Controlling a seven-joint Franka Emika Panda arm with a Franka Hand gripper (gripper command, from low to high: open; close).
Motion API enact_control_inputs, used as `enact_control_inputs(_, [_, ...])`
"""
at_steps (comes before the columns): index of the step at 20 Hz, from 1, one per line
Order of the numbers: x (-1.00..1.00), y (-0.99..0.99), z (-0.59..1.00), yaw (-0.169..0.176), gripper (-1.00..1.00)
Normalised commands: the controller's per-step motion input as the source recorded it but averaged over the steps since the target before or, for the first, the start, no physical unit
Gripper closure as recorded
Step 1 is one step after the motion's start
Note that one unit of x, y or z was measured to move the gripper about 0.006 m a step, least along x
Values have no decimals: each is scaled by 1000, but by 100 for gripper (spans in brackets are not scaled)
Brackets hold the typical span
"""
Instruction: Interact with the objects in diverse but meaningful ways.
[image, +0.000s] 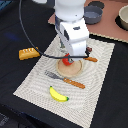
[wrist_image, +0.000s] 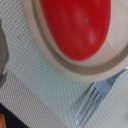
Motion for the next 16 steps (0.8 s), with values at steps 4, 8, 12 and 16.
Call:
enact_control_inputs(4, [382, 65, -236, 0, -100])
enact_control_inputs(8, [200, 29, -129, 0, -100])
enact_control_inputs(12, [-69, -35, 0, 1, -100])
enact_control_inputs(16, [-76, -30, 39, 9, 100])
